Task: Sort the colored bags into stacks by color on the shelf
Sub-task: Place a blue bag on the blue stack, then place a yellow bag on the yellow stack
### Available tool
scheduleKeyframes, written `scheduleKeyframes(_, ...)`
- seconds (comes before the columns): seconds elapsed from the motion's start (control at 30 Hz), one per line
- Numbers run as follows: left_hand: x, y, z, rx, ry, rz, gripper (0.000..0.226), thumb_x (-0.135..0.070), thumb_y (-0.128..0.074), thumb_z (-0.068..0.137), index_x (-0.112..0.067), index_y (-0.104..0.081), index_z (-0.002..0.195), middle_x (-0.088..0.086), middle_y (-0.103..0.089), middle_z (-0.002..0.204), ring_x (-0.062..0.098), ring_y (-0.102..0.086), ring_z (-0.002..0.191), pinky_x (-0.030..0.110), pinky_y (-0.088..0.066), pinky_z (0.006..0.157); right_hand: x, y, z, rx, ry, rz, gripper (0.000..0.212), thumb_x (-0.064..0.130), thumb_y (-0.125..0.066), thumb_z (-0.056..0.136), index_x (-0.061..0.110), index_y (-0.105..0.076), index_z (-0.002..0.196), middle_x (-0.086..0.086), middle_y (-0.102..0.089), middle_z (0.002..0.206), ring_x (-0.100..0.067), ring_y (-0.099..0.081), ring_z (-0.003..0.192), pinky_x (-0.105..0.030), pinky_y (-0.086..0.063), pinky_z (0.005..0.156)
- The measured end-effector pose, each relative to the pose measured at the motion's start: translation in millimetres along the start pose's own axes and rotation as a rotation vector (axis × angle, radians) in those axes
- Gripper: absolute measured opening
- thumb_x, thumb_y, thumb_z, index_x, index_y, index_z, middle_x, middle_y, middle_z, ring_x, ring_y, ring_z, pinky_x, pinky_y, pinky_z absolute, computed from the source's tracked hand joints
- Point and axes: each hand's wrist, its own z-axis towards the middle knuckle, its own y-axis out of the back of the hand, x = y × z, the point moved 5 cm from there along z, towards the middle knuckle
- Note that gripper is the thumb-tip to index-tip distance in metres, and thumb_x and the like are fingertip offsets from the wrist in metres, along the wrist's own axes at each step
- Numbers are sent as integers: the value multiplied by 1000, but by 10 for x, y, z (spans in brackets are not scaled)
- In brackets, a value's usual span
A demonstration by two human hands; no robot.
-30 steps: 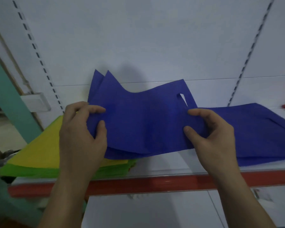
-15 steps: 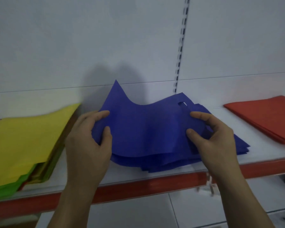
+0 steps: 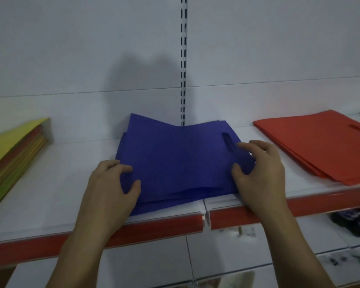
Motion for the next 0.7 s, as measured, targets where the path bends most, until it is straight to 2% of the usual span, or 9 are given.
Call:
scheduleKeyframes(0.1,13,13,-27,-14,86,30,39,-35,-68,86,-24,-63,124,6,-46,143,27,-48,126,41,-43,101,-11,-55,-10,29,8,-68,46,16,-67,85,25,-61,129,0,-47,142,-19,-45,127,-34,-41,104)
scheduleKeyframes(0.2,-9,13,-42,-17,95,37,38,-38,-65,88,-24,-61,123,6,-54,138,26,-52,122,40,-44,95,-28,-74,13,96,-35,-80,44,20,-63,89,23,-60,133,-1,-46,146,-20,-45,132,-27,-34,100)
scheduleKeyframes(0.3,-65,8,-55,7,58,34,38,-39,-64,88,-25,-60,123,2,-63,122,21,-56,99,34,-44,79,-28,-49,21,115,-33,-107,39,20,-62,89,21,-62,128,2,-55,137,-16,-53,118,-21,-32,88)
scheduleKeyframes(0.37,-68,13,-70,14,41,22,38,-41,-64,88,-27,-59,123,-1,-62,122,15,-53,93,33,-41,76,-10,-29,6,123,-11,-124,36,20,-63,89,20,-63,125,6,-59,132,-9,-54,104,-21,-35,86)
scheduleKeyframes(0.43,-55,23,-78,40,25,13,41,-43,-64,88,-28,-57,126,-3,-59,127,10,-48,98,30,-40,79,17,-16,5,135,2,-156,35,23,-62,90,20,-62,124,8,-59,128,-5,-49,95,-23,-39,86)
scheduleKeyframes(0.5,-34,27,-80,109,13,18,48,-49,-62,88,-31,-52,132,-5,-53,137,9,-47,110,29,-40,88,67,-20,7,156,13,-221,37,33,-60,91,22,-60,127,8,-59,129,-11,-55,105,-36,-44,98)
scheduleKeyframes(0.57,-10,71,-75,159,5,38,59,-57,-58,86,-34,-45,139,-5,-43,149,14,-43,130,33,-40,103,181,-11,-6,177,37,-284,42,40,-57,92,24,-56,132,7,-55,136,-17,-51,126,-53,-35,111)
scheduleKeyframes(0.6,3,117,-74,161,-5,55,63,-60,-55,85,-36,-42,141,-4,-39,152,17,-39,137,37,-38,108,256,-4,-21,187,47,-291,44,41,-56,94,25,-54,135,6,-51,142,-18,-43,135,-57,-28,116)
scheduleKeyframes(0.7,38,371,-61,89,-62,125,68,-65,-49,83,-36,-40,143,-1,-35,156,18,-32,144,41,-35,112,522,-50,-64,218,100,-263,47,43,-55,96,27,-51,140,7,-42,154,-16,-23,150,-56,-15,121)
